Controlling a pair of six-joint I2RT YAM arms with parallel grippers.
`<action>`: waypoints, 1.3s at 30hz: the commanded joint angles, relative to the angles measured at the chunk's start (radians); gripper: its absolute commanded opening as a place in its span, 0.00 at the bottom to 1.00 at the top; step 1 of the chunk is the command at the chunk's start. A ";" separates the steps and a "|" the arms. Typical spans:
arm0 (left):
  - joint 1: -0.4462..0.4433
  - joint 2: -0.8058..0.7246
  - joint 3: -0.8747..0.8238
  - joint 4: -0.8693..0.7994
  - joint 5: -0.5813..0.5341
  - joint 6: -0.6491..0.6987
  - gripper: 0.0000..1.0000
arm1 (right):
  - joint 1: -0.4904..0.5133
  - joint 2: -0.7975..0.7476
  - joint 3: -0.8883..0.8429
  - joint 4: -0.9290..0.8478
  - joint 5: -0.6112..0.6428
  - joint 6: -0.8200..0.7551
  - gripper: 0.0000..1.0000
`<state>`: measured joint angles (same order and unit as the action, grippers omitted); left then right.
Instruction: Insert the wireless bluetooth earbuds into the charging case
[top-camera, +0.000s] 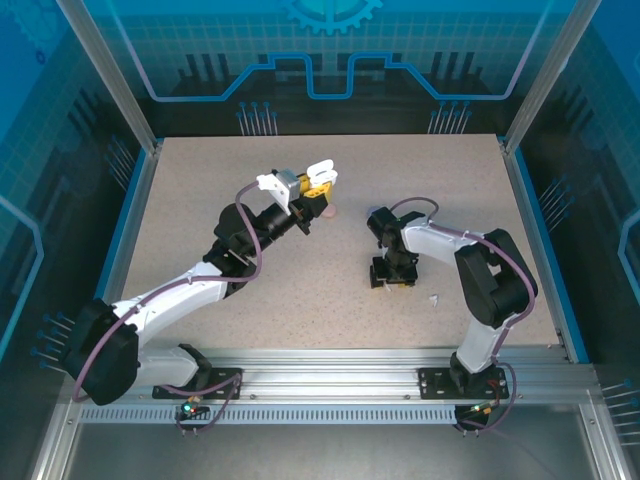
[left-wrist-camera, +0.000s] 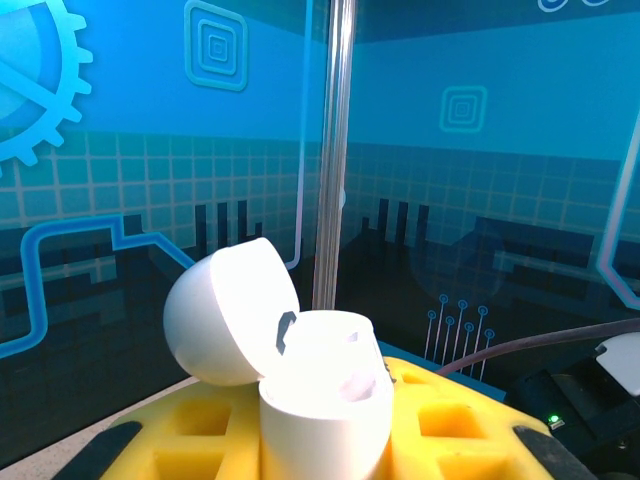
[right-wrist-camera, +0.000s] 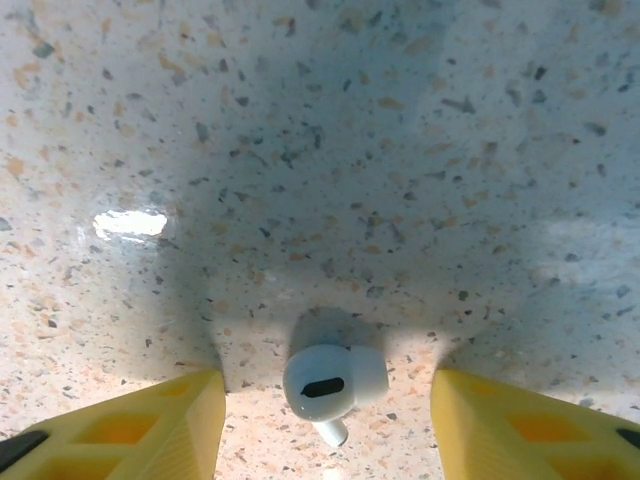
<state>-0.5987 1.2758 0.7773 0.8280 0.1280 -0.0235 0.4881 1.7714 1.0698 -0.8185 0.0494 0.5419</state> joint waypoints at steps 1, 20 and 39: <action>-0.006 0.003 0.033 0.040 0.017 0.005 0.00 | -0.007 -0.019 -0.003 -0.007 0.013 0.023 0.56; -0.006 0.010 0.033 0.045 0.014 0.005 0.00 | -0.006 0.033 0.037 0.001 0.020 0.026 0.50; -0.006 0.010 0.030 0.050 0.011 -0.001 0.00 | 0.010 0.072 0.025 0.014 0.032 0.036 0.36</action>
<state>-0.5987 1.2839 0.7773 0.8356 0.1276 -0.0242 0.4889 1.8030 1.1015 -0.8101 0.0750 0.5682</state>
